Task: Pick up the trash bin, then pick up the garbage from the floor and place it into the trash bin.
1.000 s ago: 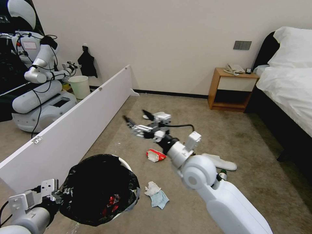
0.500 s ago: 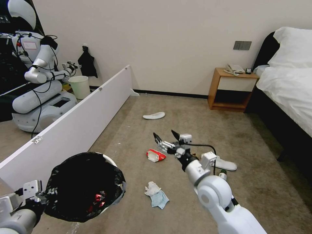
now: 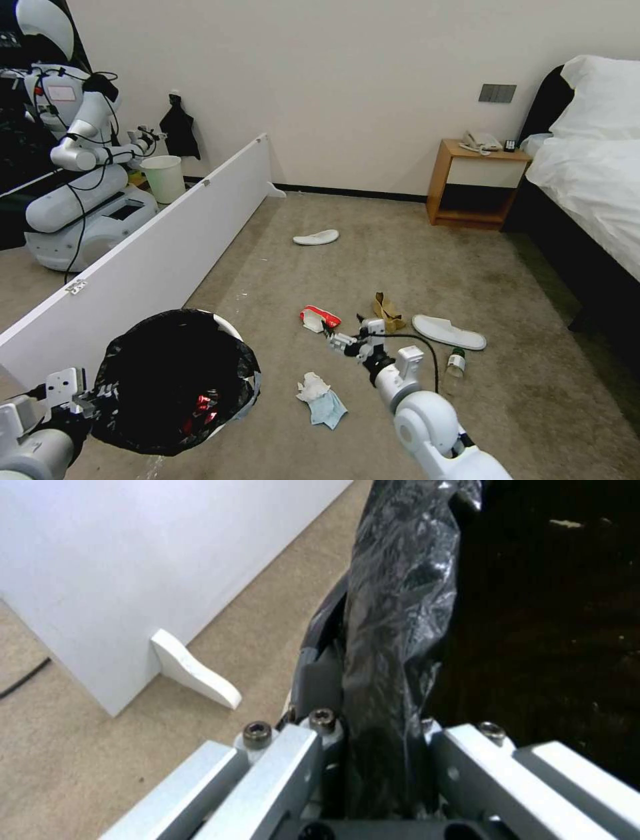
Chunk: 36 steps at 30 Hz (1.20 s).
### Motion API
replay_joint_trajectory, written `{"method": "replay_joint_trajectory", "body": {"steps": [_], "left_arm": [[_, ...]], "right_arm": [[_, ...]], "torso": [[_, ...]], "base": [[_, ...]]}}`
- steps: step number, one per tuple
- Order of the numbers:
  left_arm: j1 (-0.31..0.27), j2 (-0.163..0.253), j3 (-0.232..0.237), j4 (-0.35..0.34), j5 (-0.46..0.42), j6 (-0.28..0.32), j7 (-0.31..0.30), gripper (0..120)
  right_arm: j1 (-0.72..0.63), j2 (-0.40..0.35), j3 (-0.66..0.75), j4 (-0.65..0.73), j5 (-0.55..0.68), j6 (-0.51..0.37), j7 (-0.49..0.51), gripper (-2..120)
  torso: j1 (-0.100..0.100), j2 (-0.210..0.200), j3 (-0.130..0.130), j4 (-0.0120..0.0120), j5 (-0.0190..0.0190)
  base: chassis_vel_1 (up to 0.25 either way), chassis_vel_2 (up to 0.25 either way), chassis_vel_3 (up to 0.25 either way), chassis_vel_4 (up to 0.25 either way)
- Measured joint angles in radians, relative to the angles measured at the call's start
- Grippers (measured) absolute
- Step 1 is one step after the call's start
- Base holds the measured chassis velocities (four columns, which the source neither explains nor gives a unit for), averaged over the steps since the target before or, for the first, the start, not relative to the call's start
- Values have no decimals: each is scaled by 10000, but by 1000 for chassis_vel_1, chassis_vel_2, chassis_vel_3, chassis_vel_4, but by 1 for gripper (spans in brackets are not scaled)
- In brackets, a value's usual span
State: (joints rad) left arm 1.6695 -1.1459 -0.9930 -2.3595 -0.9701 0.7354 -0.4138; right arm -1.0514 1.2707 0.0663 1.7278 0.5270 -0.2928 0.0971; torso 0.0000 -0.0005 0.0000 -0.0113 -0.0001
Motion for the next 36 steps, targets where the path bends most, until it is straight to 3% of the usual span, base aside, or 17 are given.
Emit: {"method": "replay_joint_trajectory", "body": {"steps": [9,20,36], "left_arm": [[99,-70,11,-109,4,0,0,3],[172,-69,-57,-166,-3,0,-6,3],[139,-22,-43,-186,-38,0,-6,3]], "right_arm": [[471,724,-268,-1605,-419,-1163,-11,100],[862,1247,-330,-3114,-1021,-1579,-28,100],[964,1362,-391,-4001,-1137,-2146,-89,100]], "torso": [[0,0,0,0,-2],[0,0,0,0,-1],[0,0,0,0,0]], "base": [[0,0,0,0],[0,0,0,0],[0,0,0,0]]}}
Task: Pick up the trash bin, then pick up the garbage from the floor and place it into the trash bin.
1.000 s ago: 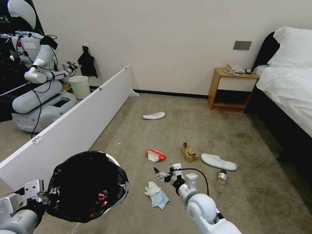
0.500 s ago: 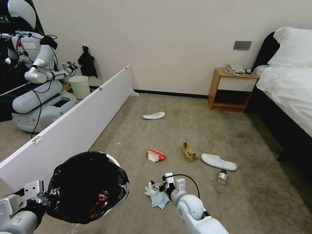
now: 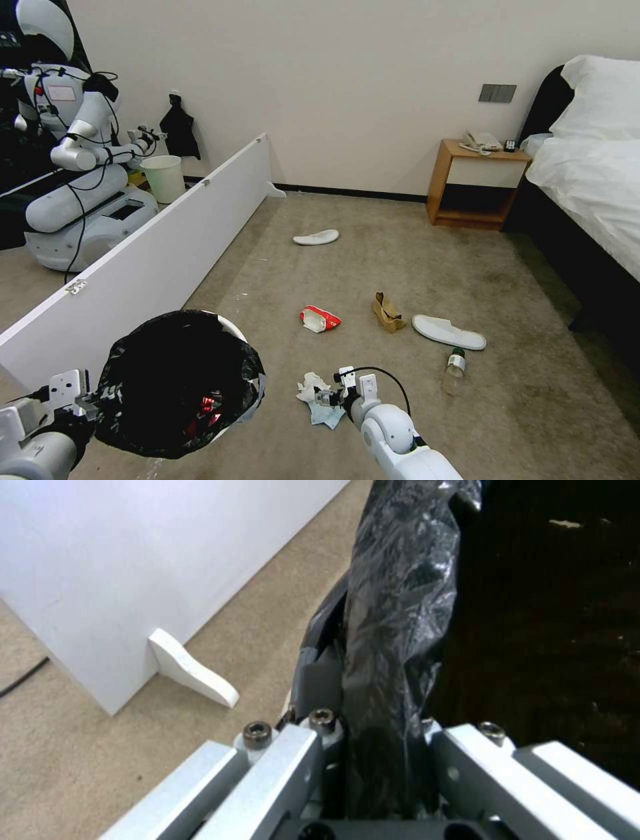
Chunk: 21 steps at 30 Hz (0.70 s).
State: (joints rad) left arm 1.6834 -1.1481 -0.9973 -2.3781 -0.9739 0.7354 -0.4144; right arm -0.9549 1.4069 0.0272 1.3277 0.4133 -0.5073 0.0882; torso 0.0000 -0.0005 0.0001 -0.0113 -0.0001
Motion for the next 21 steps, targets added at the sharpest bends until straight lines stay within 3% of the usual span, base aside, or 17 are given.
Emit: {"method": "replay_joint_trajectory", "body": {"steps": [21], "left_arm": [[81,-4,-63,-80,-43,0,9,3]], "right_arm": [[541,542,76,-1610,-403,7,-351,100]], "torso": [[0,0,0,0,0]], "base": [[0,0,0,0]]}}
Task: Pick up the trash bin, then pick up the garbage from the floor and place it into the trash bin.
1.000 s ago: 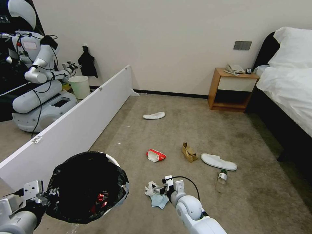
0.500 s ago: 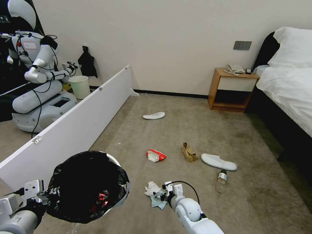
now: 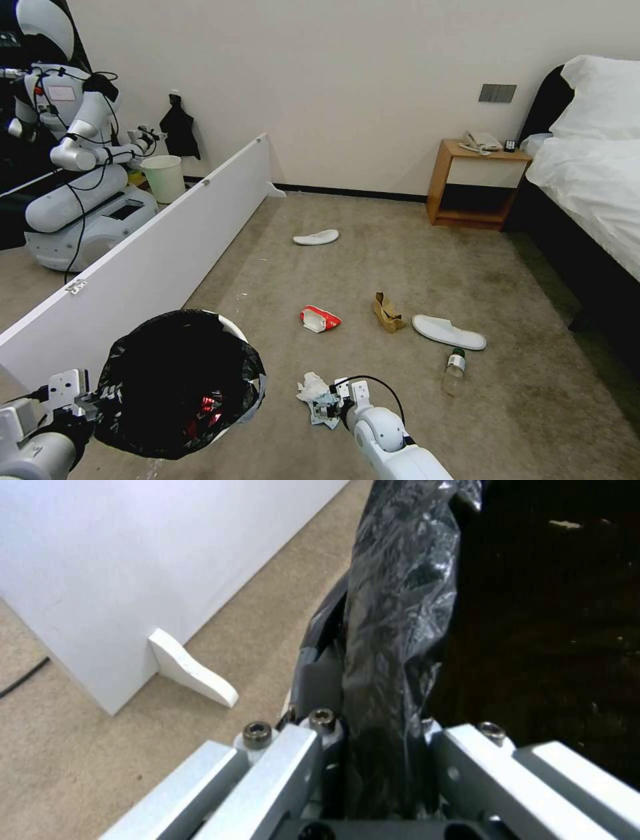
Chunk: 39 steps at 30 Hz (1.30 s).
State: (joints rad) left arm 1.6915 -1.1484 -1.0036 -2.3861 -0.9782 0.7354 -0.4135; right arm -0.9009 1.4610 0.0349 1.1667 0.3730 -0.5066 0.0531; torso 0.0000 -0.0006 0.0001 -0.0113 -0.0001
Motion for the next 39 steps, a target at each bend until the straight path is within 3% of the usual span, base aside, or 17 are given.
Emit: {"method": "replay_joint_trajectory", "body": {"steps": [39], "left_arm": [[-5,-7,68,-28,21,0,-64,3]], "right_arm": [[772,634,501,-2176,-1025,706,-791,100]], "torso": [[0,1,0,0,0]], "base": [[0,0,0,0]]}}
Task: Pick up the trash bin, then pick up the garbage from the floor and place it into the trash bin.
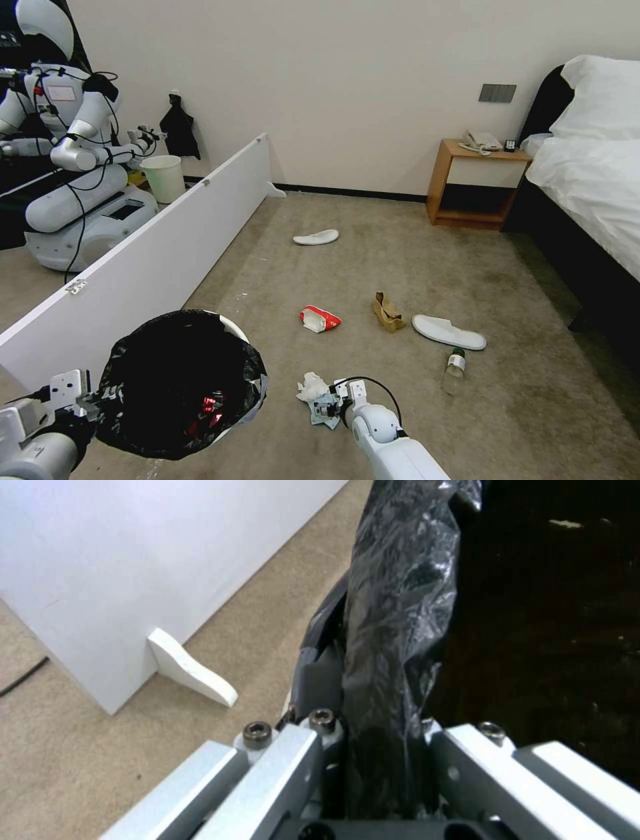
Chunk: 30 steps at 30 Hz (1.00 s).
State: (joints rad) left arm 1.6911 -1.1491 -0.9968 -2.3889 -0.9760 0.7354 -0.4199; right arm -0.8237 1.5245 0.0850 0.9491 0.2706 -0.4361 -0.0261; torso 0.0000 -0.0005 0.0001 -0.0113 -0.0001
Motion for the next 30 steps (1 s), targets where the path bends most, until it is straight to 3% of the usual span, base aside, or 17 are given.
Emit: {"method": "replay_joint_trajectory", "body": {"steps": [25,30], "left_arm": [[77,-35,-37,-89,-23,0,-16,3],[70,-43,-33,-90,-25,0,-16,3]], "right_arm": [[425,439,173,-1096,-525,351,-404,100],[350,354,181,-1150,-782,473,-476,87]], "torso": [[0,0,0,0,0],[0,0,-1,-1,-1]], "base": [[0,0,0,0],[0,0,0,0]]}}
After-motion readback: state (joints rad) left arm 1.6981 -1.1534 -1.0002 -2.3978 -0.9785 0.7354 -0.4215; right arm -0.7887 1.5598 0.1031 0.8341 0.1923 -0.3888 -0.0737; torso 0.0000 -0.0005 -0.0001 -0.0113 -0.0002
